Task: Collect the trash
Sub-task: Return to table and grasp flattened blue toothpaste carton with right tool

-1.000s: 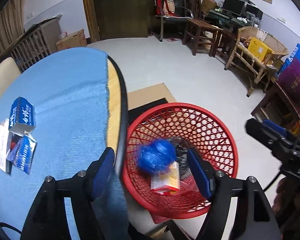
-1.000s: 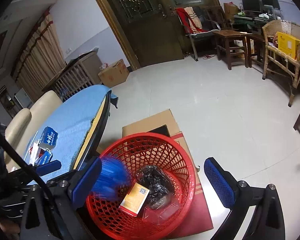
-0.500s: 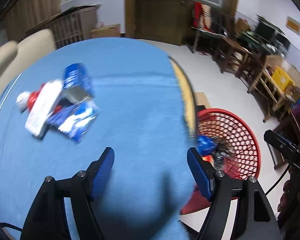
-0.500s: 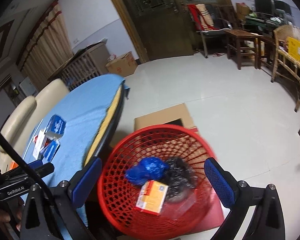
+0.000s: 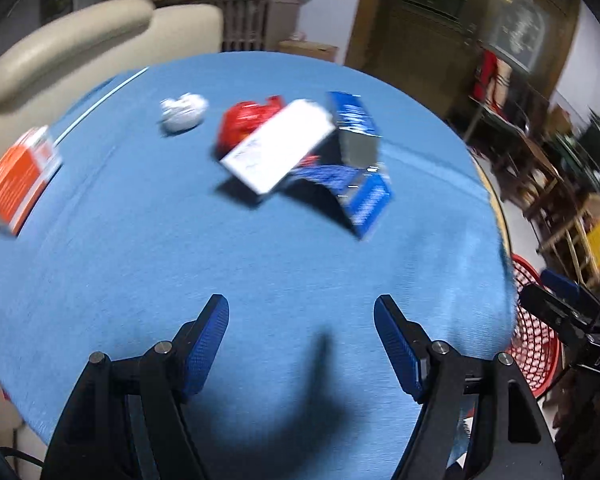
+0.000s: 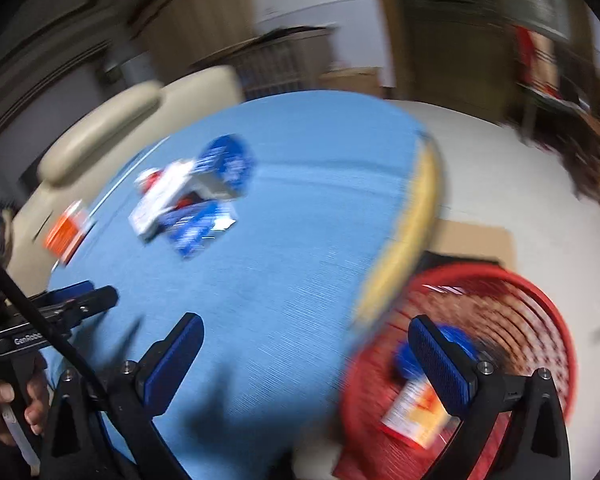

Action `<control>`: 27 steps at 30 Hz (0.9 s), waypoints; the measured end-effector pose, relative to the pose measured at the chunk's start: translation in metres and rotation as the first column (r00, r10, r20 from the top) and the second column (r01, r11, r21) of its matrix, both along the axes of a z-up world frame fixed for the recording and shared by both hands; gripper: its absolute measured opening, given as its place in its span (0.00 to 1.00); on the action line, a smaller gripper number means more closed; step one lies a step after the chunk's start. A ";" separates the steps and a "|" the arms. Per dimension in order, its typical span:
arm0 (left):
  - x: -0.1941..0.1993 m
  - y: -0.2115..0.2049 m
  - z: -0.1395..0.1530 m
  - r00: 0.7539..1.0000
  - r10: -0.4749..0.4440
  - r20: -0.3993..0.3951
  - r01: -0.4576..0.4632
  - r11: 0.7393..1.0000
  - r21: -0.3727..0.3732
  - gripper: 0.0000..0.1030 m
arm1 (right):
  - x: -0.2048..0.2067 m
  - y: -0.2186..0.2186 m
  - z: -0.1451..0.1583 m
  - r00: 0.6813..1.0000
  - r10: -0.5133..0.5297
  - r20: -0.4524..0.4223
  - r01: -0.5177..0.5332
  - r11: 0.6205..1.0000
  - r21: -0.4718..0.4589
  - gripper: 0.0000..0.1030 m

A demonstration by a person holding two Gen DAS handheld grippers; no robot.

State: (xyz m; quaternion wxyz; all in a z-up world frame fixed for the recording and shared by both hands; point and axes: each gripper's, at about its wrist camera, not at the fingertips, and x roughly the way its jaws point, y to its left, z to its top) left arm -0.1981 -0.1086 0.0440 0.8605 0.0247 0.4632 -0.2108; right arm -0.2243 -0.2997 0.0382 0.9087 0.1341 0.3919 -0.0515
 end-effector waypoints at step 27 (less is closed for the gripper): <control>0.056 0.062 -0.009 0.994 0.108 -0.018 -0.109 0.993 -0.045 0.74 | 0.188 0.084 -0.034 0.926 0.367 -0.091 -0.377 0.912 -0.161 1.00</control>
